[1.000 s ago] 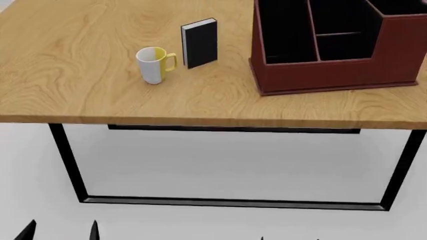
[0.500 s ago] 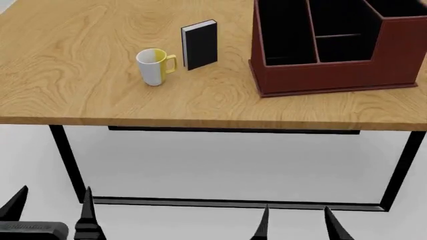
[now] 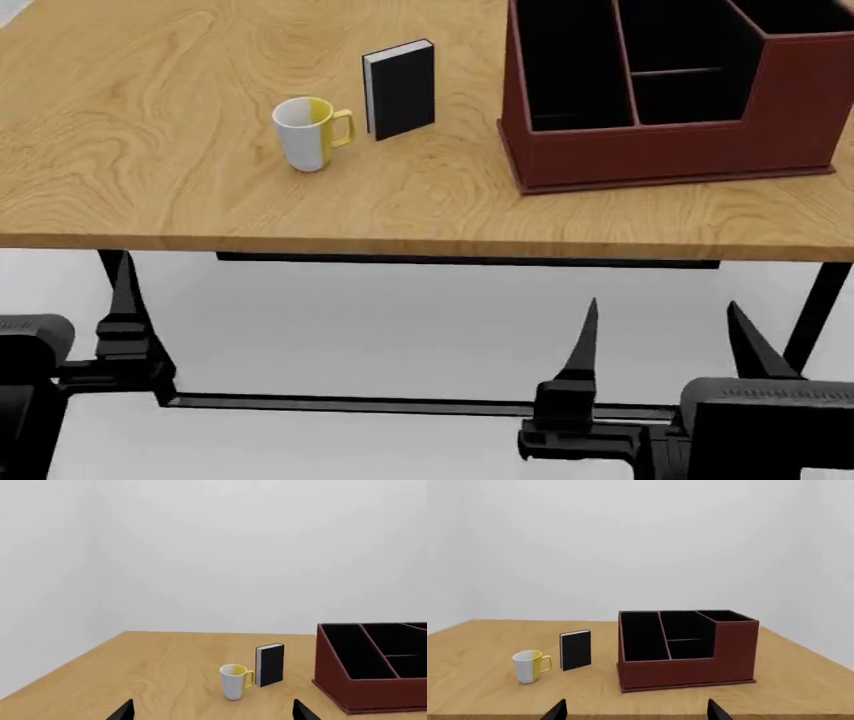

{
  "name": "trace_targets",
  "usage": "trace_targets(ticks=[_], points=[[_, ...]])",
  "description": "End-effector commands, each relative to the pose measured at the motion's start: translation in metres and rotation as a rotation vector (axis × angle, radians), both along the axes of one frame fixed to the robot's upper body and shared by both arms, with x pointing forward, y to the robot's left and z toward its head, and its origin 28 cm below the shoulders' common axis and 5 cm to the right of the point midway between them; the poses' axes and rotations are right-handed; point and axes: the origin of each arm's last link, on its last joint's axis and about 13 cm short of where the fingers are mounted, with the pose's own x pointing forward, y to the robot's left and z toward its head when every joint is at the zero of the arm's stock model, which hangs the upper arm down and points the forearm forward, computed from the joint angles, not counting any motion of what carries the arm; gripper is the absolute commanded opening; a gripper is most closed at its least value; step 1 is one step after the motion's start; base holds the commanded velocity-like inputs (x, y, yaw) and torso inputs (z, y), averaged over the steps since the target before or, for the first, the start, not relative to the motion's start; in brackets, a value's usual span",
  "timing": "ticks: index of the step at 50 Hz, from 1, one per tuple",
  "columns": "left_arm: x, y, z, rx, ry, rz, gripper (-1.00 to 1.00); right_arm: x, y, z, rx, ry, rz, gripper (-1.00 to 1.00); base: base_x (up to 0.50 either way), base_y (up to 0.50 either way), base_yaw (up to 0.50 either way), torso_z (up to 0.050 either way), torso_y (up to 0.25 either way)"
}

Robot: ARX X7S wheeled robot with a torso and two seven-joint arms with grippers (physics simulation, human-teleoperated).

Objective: Pick up the book and place it in the back compartment of the caddy.

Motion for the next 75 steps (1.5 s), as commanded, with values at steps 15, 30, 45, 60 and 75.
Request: trace_targets(ticks=[15,30,45,60,75], points=[[-0.003,0.012,0.023,-0.041,-0.079,0.056,1.0,-0.013,-0.006,0.027,-0.078,-0.083,-0.023,1.0,0.17,-0.07,0.0,0.0,0.0],[-0.003,0.02,0.022,-0.008,-0.094,0.109,1.0,-0.016,-0.006,0.031,-0.082,-0.1,-0.053,1.0,0.48,-0.17,0.0,0.0,0.0],[-0.008,0.021,0.027,-0.001,-0.11,0.097,1.0,-0.035,-0.014,0.045,-0.11,-0.15,-0.083,1.0,0.5,-0.13,0.0,0.0,0.001],[-0.007,0.019,0.024,0.007,-0.102,0.1,1.0,-0.042,-0.017,0.049,-0.118,-0.178,-0.063,1.0,0.5,-0.07,0.0,0.0,0.001],[-0.008,0.018,0.024,0.052,-0.121,0.124,1.0,-0.045,-0.017,0.05,-0.138,-0.179,-0.072,1.0,0.5,-0.08,0.0,0.0,0.001]])
